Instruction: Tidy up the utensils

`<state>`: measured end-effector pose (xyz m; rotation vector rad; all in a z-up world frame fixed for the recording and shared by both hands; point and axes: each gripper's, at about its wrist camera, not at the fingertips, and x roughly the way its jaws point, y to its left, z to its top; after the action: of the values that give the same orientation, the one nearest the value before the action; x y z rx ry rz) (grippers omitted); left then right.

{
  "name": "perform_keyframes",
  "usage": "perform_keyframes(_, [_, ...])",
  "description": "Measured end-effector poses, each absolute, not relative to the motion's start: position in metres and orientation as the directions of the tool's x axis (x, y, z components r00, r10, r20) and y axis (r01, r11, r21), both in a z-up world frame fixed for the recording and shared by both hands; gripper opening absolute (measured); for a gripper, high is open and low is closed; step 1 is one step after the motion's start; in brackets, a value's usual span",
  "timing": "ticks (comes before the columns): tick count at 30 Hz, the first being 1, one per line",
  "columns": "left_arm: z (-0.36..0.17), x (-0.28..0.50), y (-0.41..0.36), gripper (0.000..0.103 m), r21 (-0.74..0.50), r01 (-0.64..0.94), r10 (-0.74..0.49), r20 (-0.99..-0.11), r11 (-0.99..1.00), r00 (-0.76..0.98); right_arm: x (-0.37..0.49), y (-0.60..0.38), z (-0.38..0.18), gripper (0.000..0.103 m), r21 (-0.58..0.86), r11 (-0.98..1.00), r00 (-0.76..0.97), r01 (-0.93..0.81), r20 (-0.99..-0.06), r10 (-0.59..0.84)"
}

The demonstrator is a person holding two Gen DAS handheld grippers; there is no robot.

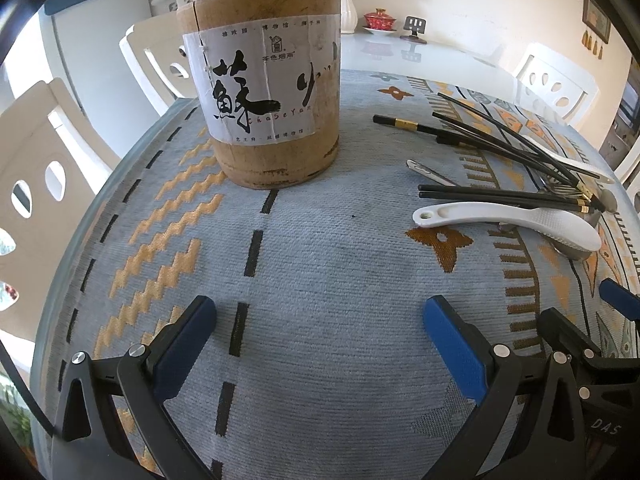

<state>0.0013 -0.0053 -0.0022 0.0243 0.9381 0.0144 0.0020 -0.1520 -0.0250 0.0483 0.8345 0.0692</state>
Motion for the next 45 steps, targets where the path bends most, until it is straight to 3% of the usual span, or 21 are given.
perform_keyframes(45, [0.0003, 0.0002, -0.0064, 0.103, 0.010, -0.002, 0.010, -0.808, 1.000, 0.589, 0.0021, -0.1516, -0.0264, 0.103, 0.060, 0.997, 0.670, -0.043, -0.739, 0.073])
